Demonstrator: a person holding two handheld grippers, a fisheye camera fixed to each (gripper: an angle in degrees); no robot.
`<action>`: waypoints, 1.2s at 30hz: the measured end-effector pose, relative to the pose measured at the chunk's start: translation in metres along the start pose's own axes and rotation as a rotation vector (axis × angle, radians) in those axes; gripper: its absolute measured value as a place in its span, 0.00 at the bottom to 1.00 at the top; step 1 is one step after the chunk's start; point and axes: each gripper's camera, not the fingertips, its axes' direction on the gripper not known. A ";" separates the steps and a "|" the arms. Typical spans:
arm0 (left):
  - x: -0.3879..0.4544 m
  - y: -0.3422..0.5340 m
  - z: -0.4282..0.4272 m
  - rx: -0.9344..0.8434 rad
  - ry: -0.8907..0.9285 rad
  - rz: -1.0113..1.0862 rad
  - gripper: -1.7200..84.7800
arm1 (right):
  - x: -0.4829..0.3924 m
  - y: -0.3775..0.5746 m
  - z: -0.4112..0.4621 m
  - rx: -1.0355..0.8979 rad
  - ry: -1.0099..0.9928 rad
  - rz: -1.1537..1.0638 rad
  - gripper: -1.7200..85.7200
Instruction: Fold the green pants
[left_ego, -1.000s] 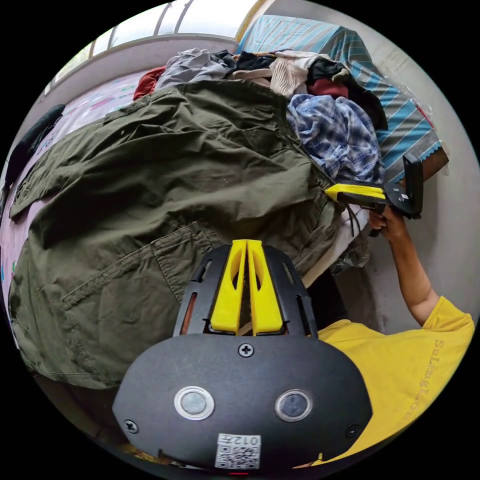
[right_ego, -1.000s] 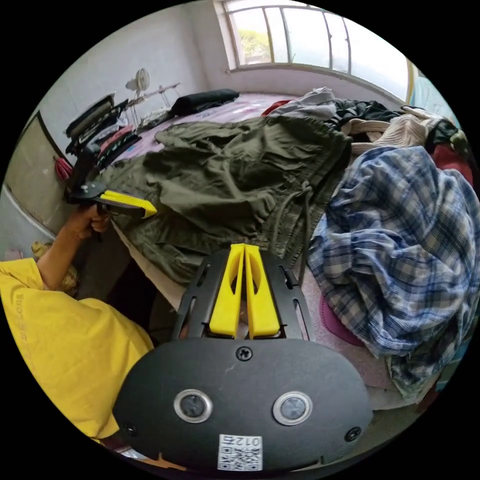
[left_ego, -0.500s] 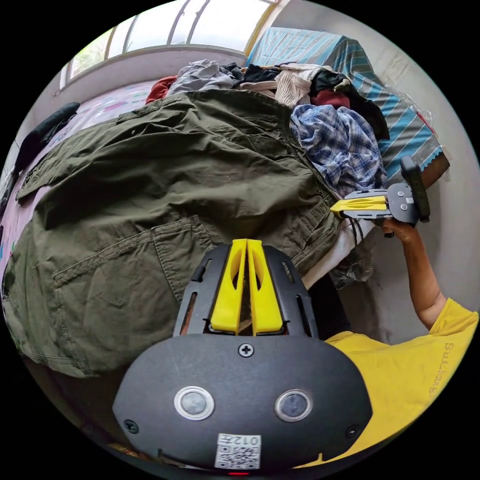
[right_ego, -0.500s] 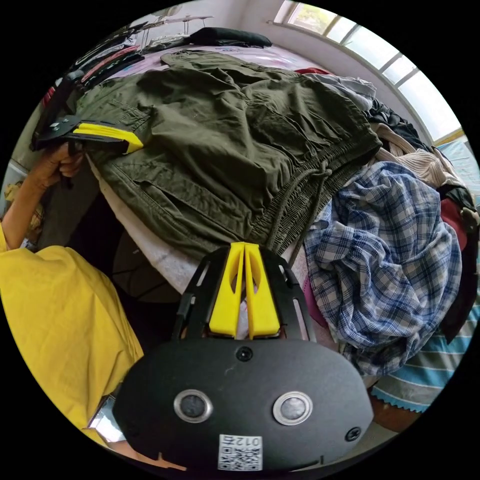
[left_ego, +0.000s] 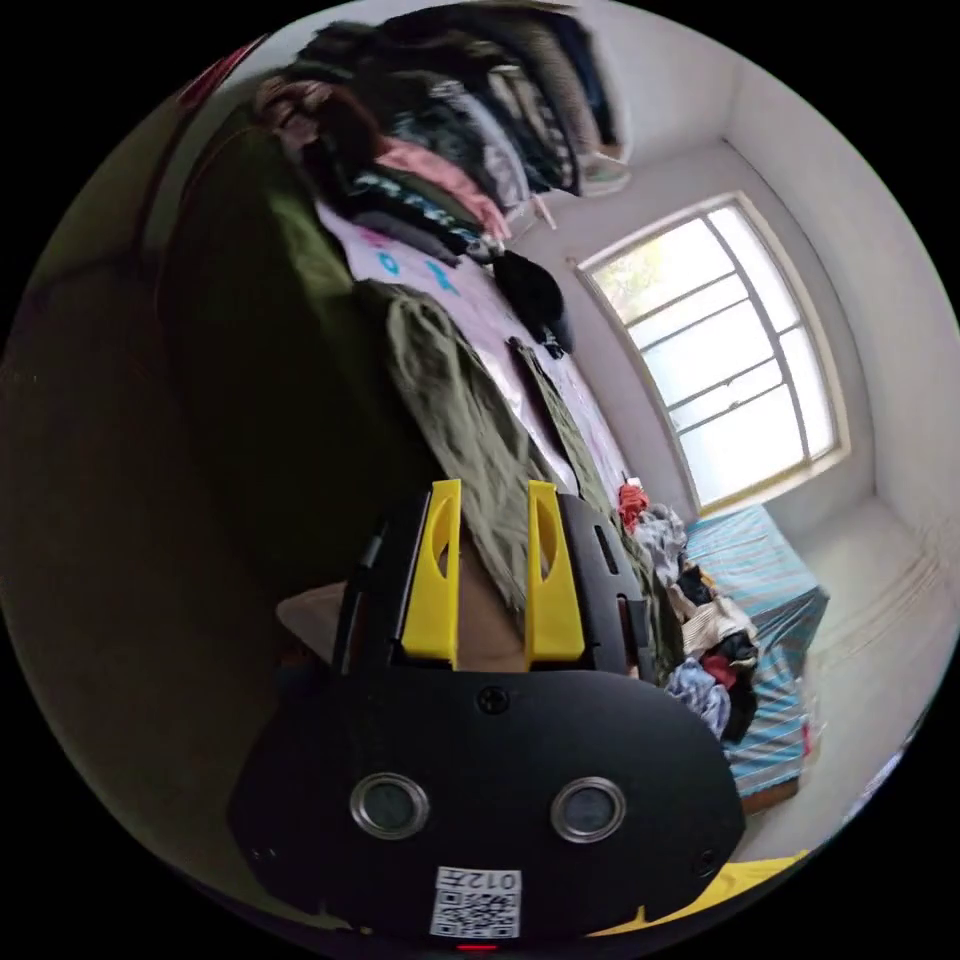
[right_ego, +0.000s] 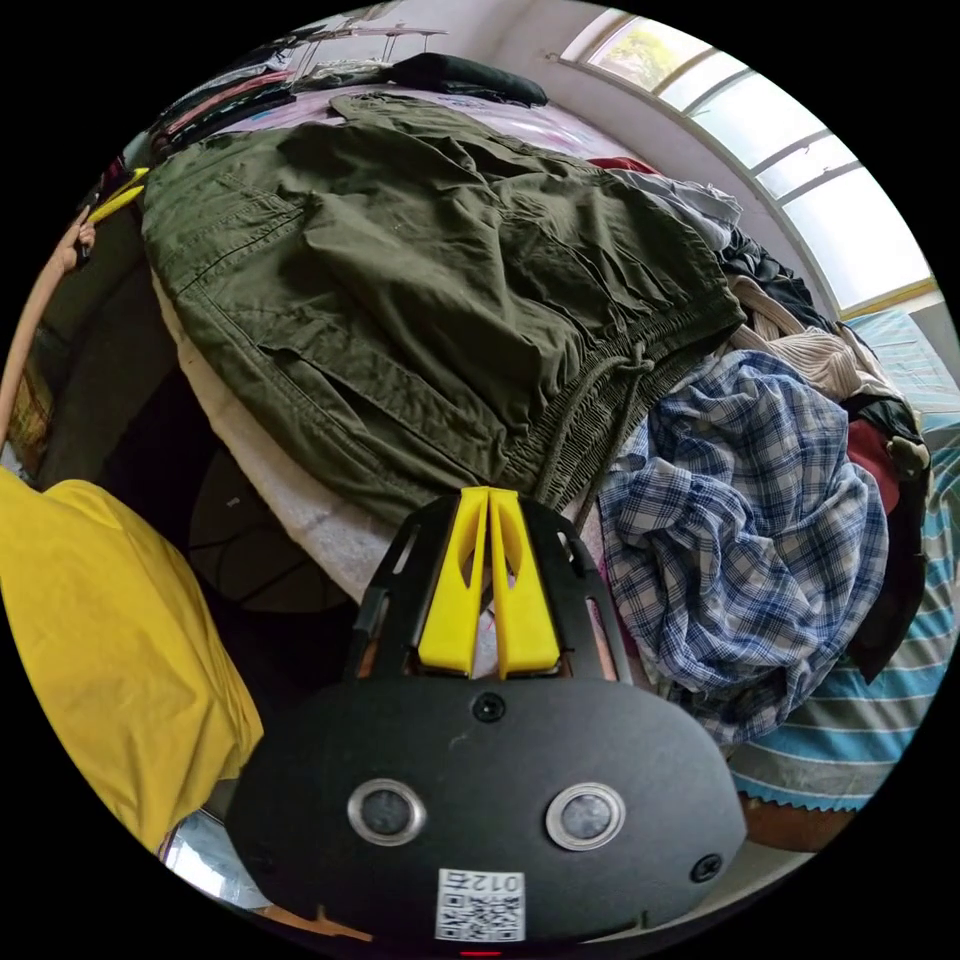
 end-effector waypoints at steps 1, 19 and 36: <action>-0.010 -0.007 0.000 -0.010 0.008 -0.016 0.11 | -0.003 0.003 0.000 -0.001 -0.004 0.006 0.03; -0.067 -0.077 -0.011 -0.015 0.088 0.005 0.02 | -0.066 0.057 -0.005 0.018 0.009 0.028 0.03; -0.114 -0.127 -0.003 -0.034 0.130 -0.099 0.05 | -0.188 0.167 -0.034 0.318 0.267 -0.221 0.12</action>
